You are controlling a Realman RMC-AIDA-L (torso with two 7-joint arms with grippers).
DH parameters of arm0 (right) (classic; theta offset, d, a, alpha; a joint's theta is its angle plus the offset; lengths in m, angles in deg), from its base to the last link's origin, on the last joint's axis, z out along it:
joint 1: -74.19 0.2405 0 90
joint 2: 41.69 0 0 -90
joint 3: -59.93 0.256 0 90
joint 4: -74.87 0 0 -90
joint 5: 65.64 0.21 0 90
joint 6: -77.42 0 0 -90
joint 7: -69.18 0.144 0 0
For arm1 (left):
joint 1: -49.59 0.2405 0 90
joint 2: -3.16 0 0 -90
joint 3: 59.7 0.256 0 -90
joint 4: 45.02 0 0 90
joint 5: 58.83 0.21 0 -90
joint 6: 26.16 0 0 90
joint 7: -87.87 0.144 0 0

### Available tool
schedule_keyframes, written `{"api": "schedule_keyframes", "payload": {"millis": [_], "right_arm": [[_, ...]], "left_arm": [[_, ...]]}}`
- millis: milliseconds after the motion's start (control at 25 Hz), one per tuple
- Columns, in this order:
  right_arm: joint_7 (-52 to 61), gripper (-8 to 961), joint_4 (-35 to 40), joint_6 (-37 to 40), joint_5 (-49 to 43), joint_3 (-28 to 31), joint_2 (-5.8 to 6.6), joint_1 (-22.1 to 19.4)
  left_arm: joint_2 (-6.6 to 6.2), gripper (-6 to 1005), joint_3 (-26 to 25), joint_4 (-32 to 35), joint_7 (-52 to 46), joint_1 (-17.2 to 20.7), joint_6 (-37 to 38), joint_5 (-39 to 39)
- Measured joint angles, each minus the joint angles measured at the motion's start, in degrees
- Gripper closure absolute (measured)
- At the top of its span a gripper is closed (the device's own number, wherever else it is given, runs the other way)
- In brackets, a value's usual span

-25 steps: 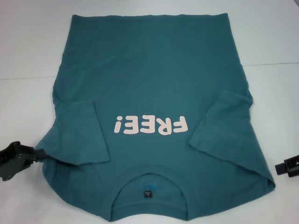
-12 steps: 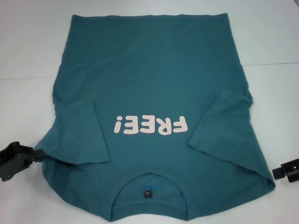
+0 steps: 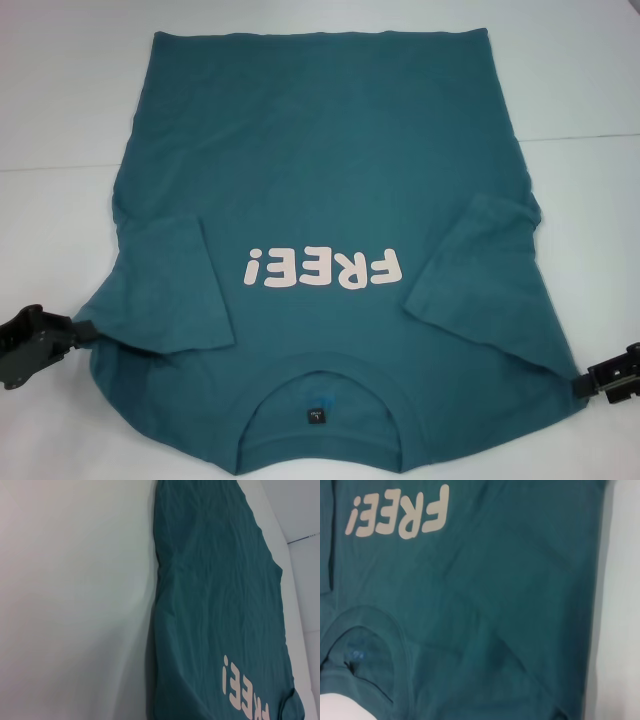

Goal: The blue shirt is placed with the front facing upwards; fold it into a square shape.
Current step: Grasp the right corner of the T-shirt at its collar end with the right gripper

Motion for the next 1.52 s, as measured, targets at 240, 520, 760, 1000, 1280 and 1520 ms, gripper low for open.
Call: {"api": "schedule_keyframes", "payload": {"millis": [240, 520, 760, 1000, 1280, 1520], "right_arm": [[0.1, 287, -1.9, -1.7, 0.0, -0.3, 0.01, 0.9], [0.3, 287, -2.8, -2.7, 0.0, -2.1, -0.15, 1.3], [1.5, 288, -2.9, -3.7, 0.0, -3.2, -0.23, 1.4], [1.8, 287, -3.0, -4.5, 0.0, -4.2, -0.78, 2.1], [2.3, 291, -4.4, -5.7, 0.0, -5.8, -0.99, 3.1], [2.3, 298, -4.5, -6.4, 0.2, -5.7, -1.92, 4.2]], "left_arm": [[0.09, 998, 0.0, 0.0, 0.0, 0.0, -0.1, 0.2], [0.09, 999, 0.0, 0.0, 0.0, 0.0, -0.1, 0.2], [0.08, 999, 0.0, -0.5, 0.1, 0.1, -0.1, 0.1], [0.08, 998, 0.1, -0.5, 0.1, 0.1, -0.2, 0.1], [0.08, 998, 0.0, -0.5, 0.1, 0.1, -0.2, 0.1], [0.08, 998, 0.0, -0.5, 0.1, 0.0, -0.1, 0.0]]}}
